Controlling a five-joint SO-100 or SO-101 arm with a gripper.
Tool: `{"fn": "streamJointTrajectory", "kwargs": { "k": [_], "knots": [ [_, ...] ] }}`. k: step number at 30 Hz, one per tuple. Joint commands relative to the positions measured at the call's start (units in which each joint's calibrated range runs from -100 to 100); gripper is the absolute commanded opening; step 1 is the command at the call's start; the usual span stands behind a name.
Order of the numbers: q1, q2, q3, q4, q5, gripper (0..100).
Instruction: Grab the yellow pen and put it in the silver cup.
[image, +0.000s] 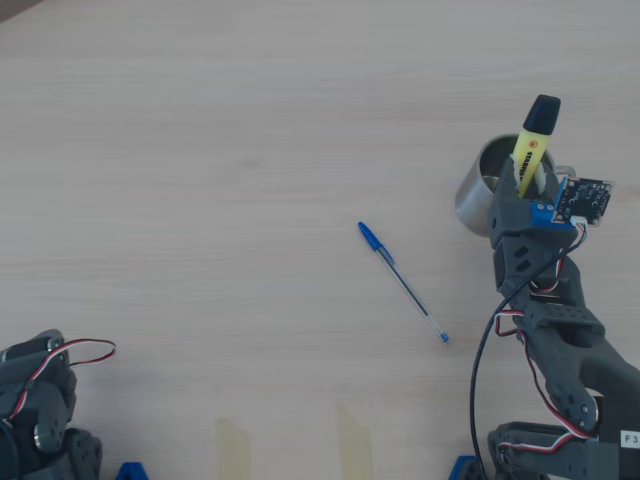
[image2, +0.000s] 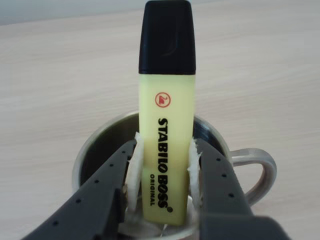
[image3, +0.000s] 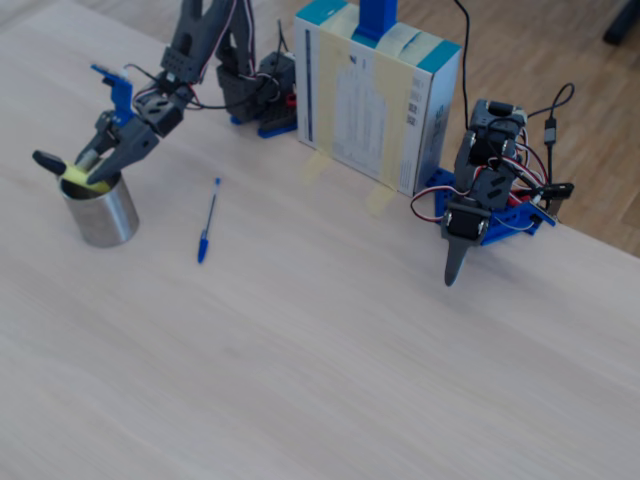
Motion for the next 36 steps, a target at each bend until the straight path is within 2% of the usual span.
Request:
{"fn": "streamJointTrajectory", "kwargs": {
  "k": [1,12,24,29,36],
  "knots": [
    [-0.18,-0.78,-1.92,-0.56,0.97,12],
    [-1.06,-3.44,-1.83,-0.65,1.13,26],
    [-1.76,-3.6,-1.92,-0.65,0.92,28],
    [-2.63,-3.68,-1.74,-0.65,0.87,35],
    [-3.24,-5.43,-1.74,-0.82,1.18,38]
  ]
}}
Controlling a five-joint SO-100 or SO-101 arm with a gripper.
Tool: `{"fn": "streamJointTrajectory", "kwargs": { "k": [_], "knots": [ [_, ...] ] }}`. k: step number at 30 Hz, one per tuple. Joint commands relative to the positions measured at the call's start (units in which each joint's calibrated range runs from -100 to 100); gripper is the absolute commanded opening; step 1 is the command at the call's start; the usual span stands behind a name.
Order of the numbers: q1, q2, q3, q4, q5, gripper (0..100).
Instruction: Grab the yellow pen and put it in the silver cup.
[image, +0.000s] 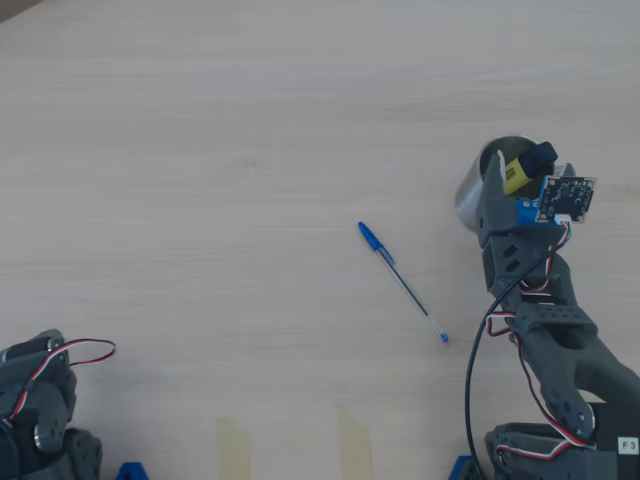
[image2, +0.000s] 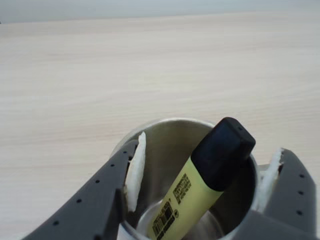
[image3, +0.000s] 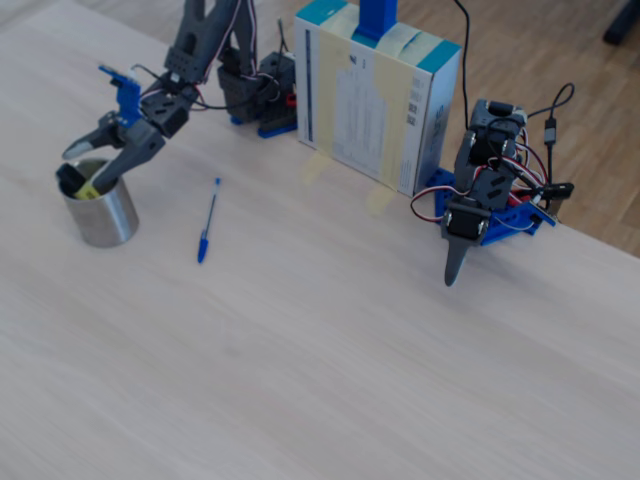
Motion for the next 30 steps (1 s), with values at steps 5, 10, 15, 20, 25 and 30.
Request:
{"fn": "streamJointTrajectory", "kwargs": {
  "k": [5,10,15,20,25,30],
  "knots": [
    [-0.32,-6.34,-1.11,-0.22,0.41,41],
    [-1.72,-8.0,-1.11,-0.13,0.41,41],
    [-1.8,-9.41,-1.11,0.47,0.41,41],
    [-2.94,-12.07,-1.02,3.9,0.05,40],
    [-3.02,-15.4,-0.56,6.47,0.15,40],
    [-3.02,-19.72,2.97,6.9,-0.06,40]
  ]
}}
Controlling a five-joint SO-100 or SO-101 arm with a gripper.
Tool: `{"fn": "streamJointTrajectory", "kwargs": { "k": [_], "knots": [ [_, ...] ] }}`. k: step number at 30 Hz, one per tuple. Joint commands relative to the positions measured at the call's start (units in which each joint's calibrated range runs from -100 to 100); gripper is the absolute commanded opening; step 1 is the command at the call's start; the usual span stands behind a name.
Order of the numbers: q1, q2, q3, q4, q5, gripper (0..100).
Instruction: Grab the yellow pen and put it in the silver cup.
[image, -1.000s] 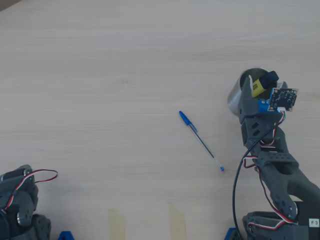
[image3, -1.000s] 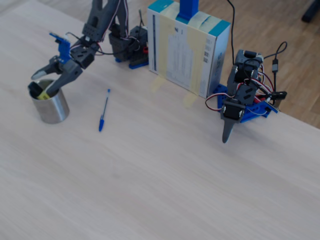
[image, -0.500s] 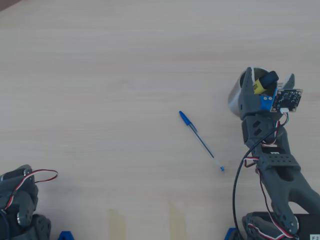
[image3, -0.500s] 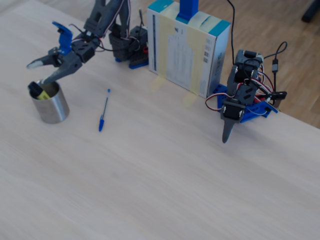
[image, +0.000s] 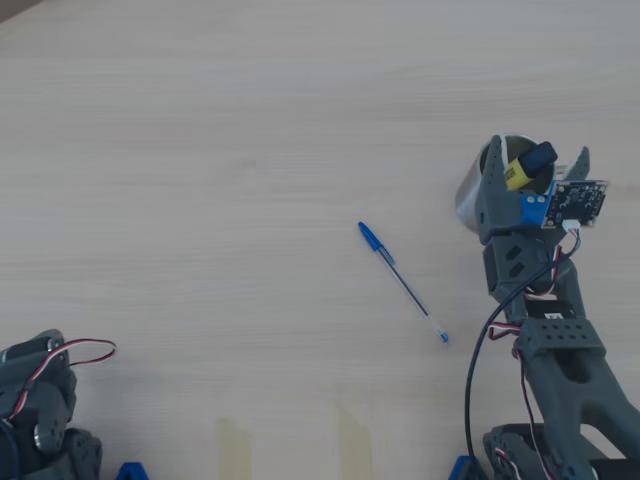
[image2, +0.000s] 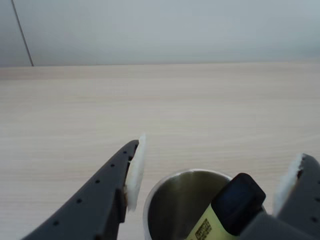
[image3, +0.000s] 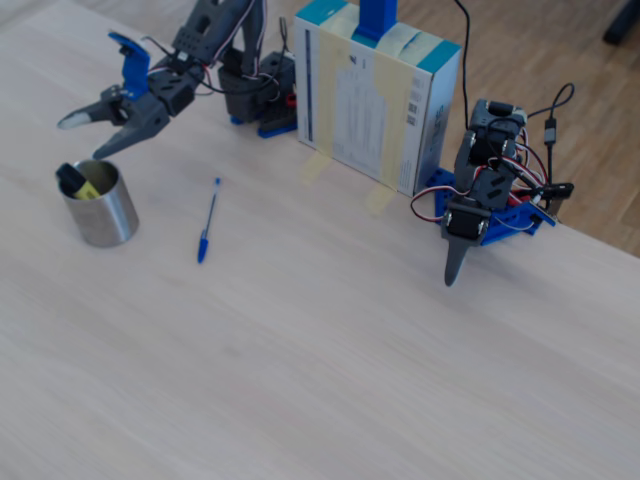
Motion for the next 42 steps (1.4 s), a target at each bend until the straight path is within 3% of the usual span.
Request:
{"fn": "streamJointTrajectory", "kwargs": {
  "k": [1,32,42],
  "knots": [
    [-0.01,-4.55,0.9,0.18,-0.11,40],
    [1.82,-28.15,17.5,0.35,-0.11,40],
    [2.52,-40.04,23.31,8.67,-0.16,40]
  ]
}}
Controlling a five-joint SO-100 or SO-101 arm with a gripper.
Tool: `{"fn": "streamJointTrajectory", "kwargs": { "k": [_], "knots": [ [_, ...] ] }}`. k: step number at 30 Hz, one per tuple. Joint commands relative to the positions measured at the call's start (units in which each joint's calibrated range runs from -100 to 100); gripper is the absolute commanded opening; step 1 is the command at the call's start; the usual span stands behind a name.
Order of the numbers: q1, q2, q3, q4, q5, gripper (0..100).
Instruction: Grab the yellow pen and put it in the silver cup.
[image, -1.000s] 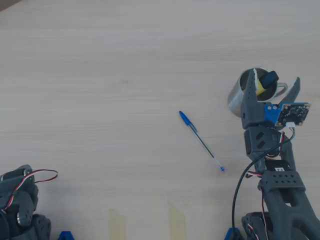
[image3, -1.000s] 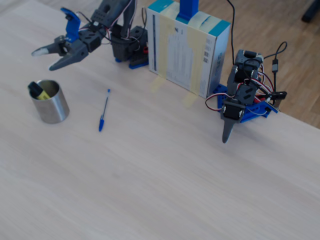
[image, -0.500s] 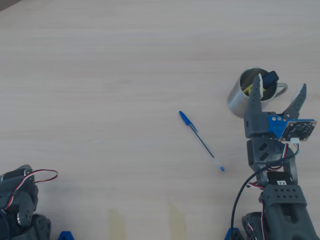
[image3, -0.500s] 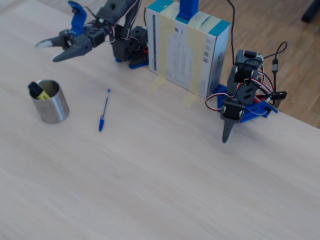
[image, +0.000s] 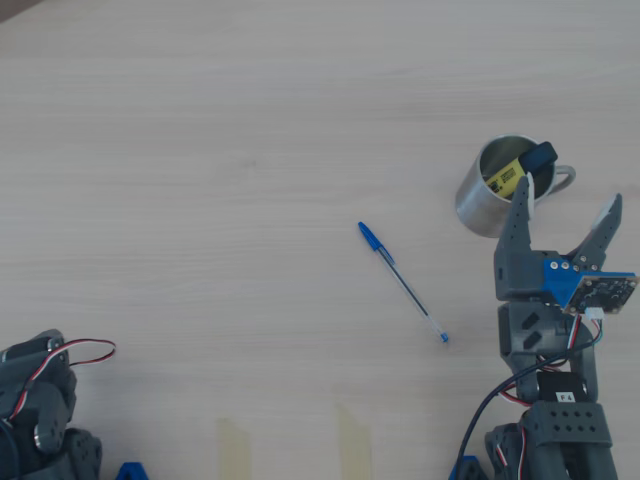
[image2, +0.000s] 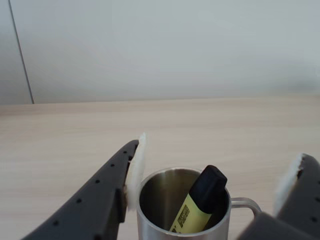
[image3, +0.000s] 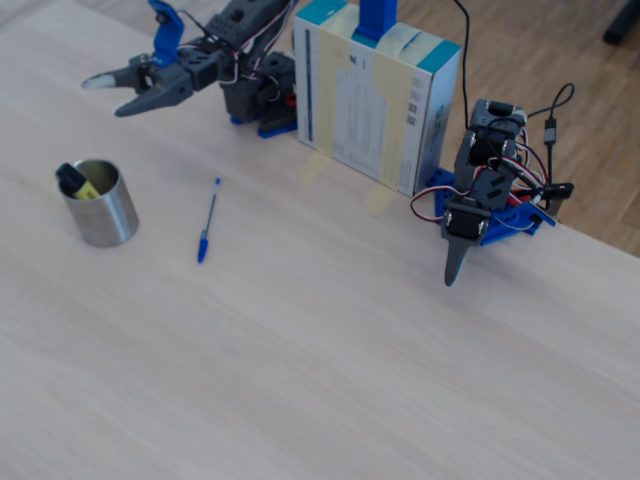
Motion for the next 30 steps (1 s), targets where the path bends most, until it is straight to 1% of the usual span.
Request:
{"fn": "streamJointTrajectory", "kwargs": {
  "k": [1,5,7,10,16,22,30],
  "knots": [
    [0.08,-3.77,-0.14,3.23,-0.11,40],
    [0.0,-6.85,0.32,8.98,-0.11,40],
    [0.0,-8.51,1.31,10.86,-0.99,40],
    [0.08,-10.59,4.22,12.15,-2.29,40],
    [0.61,-13.33,7.84,12.92,-2.34,40],
    [0.43,-16.41,7.84,21.42,-2.5,40],
    [0.96,-21.89,7.84,35.75,-2.5,40]
  ]
}}
